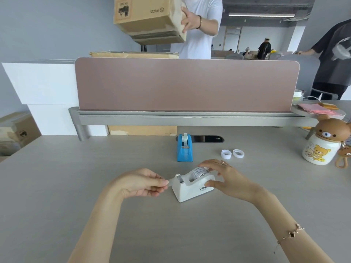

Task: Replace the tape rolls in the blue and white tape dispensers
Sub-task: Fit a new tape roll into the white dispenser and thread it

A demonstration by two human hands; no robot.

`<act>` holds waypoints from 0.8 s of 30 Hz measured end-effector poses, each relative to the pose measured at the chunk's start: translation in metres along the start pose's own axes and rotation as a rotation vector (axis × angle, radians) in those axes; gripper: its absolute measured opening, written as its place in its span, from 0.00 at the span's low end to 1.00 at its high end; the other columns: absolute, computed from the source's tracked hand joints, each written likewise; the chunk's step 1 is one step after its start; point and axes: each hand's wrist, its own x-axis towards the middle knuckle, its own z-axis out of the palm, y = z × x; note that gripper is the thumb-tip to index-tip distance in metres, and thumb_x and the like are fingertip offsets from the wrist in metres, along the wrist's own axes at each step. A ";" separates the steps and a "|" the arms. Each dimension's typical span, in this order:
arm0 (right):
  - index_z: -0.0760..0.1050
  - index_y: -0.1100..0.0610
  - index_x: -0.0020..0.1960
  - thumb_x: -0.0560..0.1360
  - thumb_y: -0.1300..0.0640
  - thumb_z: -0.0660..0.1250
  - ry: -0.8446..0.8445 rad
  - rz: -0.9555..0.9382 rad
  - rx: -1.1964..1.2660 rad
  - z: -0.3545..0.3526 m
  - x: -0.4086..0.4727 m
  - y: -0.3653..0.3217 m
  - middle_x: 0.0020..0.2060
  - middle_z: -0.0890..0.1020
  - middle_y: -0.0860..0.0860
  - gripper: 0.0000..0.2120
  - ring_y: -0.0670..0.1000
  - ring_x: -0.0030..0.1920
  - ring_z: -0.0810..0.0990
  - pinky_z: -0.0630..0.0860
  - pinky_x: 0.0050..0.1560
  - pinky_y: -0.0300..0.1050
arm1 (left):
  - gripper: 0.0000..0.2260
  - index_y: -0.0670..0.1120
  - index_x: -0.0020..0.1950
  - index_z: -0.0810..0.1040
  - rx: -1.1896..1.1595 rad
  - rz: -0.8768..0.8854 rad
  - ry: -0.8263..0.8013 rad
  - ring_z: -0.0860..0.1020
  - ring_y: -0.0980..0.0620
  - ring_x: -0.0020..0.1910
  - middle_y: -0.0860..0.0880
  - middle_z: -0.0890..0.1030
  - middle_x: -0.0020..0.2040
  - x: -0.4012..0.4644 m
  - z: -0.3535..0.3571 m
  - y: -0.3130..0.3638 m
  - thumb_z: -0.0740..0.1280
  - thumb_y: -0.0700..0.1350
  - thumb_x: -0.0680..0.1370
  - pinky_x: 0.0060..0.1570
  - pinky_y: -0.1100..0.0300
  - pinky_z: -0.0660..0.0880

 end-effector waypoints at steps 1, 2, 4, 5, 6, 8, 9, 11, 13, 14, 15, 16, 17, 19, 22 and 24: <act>0.69 0.43 0.65 0.75 0.56 0.68 -0.006 0.002 0.003 0.000 0.000 0.000 0.57 0.68 0.28 0.22 0.42 0.60 0.70 0.64 0.59 0.35 | 0.03 0.42 0.44 0.80 0.004 -0.011 -0.005 0.79 0.60 0.33 0.53 0.82 0.32 0.000 0.001 0.000 0.68 0.41 0.76 0.37 0.68 0.78; 0.69 0.43 0.66 0.75 0.57 0.68 -0.014 0.006 0.007 -0.001 0.000 0.001 0.58 0.69 0.29 0.22 0.42 0.61 0.70 0.64 0.59 0.35 | 0.03 0.42 0.44 0.80 0.005 -0.023 -0.007 0.80 0.60 0.33 0.53 0.82 0.32 0.001 0.002 -0.001 0.68 0.41 0.76 0.37 0.68 0.79; 0.68 0.43 0.66 0.75 0.57 0.67 -0.023 0.008 0.013 -0.002 0.001 0.002 0.60 0.70 0.33 0.22 0.42 0.62 0.69 0.64 0.60 0.35 | 0.03 0.42 0.43 0.80 -0.014 -0.037 -0.003 0.80 0.60 0.32 0.52 0.82 0.32 0.003 0.003 -0.003 0.68 0.40 0.76 0.37 0.68 0.79; 0.68 0.42 0.66 0.75 0.57 0.67 -0.025 0.006 0.013 -0.002 0.001 0.002 0.60 0.70 0.35 0.22 0.42 0.62 0.69 0.64 0.61 0.36 | 0.04 0.42 0.42 0.80 -0.034 -0.036 0.003 0.79 0.60 0.31 0.52 0.82 0.32 0.004 0.004 -0.002 0.68 0.39 0.76 0.36 0.68 0.79; 0.68 0.42 0.66 0.75 0.57 0.67 -0.027 0.007 0.014 -0.002 0.001 0.003 0.61 0.70 0.35 0.22 0.42 0.62 0.69 0.65 0.61 0.36 | 0.04 0.42 0.42 0.80 -0.053 -0.028 0.015 0.79 0.60 0.31 0.51 0.82 0.32 0.005 0.005 -0.001 0.68 0.39 0.76 0.35 0.68 0.79; 0.68 0.43 0.66 0.75 0.57 0.67 -0.022 0.015 0.023 -0.002 0.001 0.005 0.61 0.70 0.36 0.22 0.42 0.62 0.69 0.65 0.61 0.36 | 0.04 0.42 0.41 0.80 -0.057 0.010 0.042 0.79 0.60 0.30 0.51 0.82 0.32 0.004 0.006 0.005 0.68 0.38 0.76 0.35 0.68 0.79; 0.68 0.43 0.66 0.75 0.56 0.67 -0.017 0.017 0.027 -0.001 0.001 0.005 0.61 0.71 0.36 0.22 0.42 0.62 0.69 0.65 0.61 0.36 | 0.03 0.42 0.42 0.80 -0.044 0.031 0.052 0.79 0.60 0.31 0.52 0.83 0.31 0.004 0.007 0.009 0.68 0.38 0.76 0.35 0.68 0.79; 0.69 0.42 0.65 0.75 0.56 0.68 0.000 0.012 0.023 0.000 0.002 0.006 0.61 0.71 0.36 0.21 0.41 0.61 0.70 0.65 0.61 0.36 | 0.03 0.42 0.42 0.80 -0.021 0.053 0.061 0.80 0.60 0.31 0.52 0.83 0.31 0.004 0.008 0.013 0.69 0.39 0.76 0.36 0.68 0.79; 0.69 0.42 0.65 0.74 0.56 0.68 0.010 0.008 0.027 0.001 0.003 0.008 0.60 0.71 0.36 0.21 0.41 0.60 0.70 0.66 0.60 0.36 | 0.03 0.42 0.42 0.80 -0.003 0.032 0.058 0.80 0.60 0.31 0.52 0.83 0.31 0.004 0.008 0.011 0.69 0.39 0.76 0.36 0.68 0.79; 0.69 0.42 0.65 0.74 0.56 0.68 0.011 0.009 0.031 0.001 0.003 0.009 0.60 0.71 0.35 0.21 0.41 0.60 0.70 0.65 0.59 0.35 | 0.02 0.41 0.43 0.80 0.005 0.013 0.056 0.80 0.60 0.31 0.52 0.83 0.31 0.004 0.008 0.009 0.69 0.39 0.75 0.36 0.68 0.79; 0.69 0.43 0.65 0.74 0.56 0.68 0.013 0.007 0.032 0.001 0.003 0.009 0.60 0.71 0.35 0.21 0.41 0.60 0.70 0.65 0.58 0.34 | 0.02 0.41 0.43 0.80 0.008 -0.006 0.053 0.80 0.59 0.31 0.52 0.83 0.31 0.004 0.008 0.006 0.69 0.39 0.75 0.36 0.68 0.79; 0.69 0.43 0.65 0.74 0.56 0.68 0.015 0.005 0.032 0.001 0.003 0.010 0.59 0.71 0.34 0.21 0.40 0.60 0.70 0.64 0.57 0.33 | 0.02 0.41 0.44 0.80 0.007 -0.021 0.051 0.80 0.59 0.32 0.52 0.84 0.32 0.005 0.007 0.003 0.69 0.39 0.75 0.36 0.68 0.79; 0.69 0.43 0.65 0.74 0.56 0.68 0.018 0.005 0.034 0.001 0.003 0.010 0.58 0.71 0.33 0.21 0.39 0.59 0.70 0.64 0.56 0.32 | 0.02 0.41 0.44 0.80 0.005 -0.027 0.052 0.80 0.59 0.32 0.52 0.84 0.32 0.005 0.007 0.001 0.69 0.39 0.75 0.36 0.68 0.79; 0.69 0.43 0.65 0.74 0.57 0.68 0.020 0.006 0.039 0.001 0.003 0.010 0.56 0.69 0.29 0.21 0.37 0.58 0.69 0.63 0.55 0.31 | 0.02 0.41 0.44 0.80 -0.006 -0.005 0.071 0.80 0.59 0.32 0.52 0.84 0.33 0.006 0.005 0.000 0.70 0.39 0.75 0.37 0.68 0.79; 0.69 0.43 0.65 0.75 0.57 0.68 0.019 0.009 0.043 0.001 0.002 0.010 0.56 0.69 0.29 0.21 0.40 0.59 0.69 0.64 0.57 0.32 | 0.02 0.42 0.44 0.81 -0.029 0.050 0.104 0.80 0.58 0.33 0.51 0.83 0.34 0.007 0.003 0.003 0.70 0.40 0.75 0.37 0.67 0.79; 0.69 0.43 0.65 0.75 0.57 0.68 0.019 0.010 0.047 0.001 0.002 0.009 0.58 0.70 0.33 0.21 0.40 0.60 0.69 0.64 0.58 0.34 | 0.02 0.42 0.45 0.81 -0.026 0.061 0.119 0.80 0.58 0.33 0.51 0.83 0.35 0.008 0.003 0.003 0.70 0.40 0.75 0.37 0.67 0.79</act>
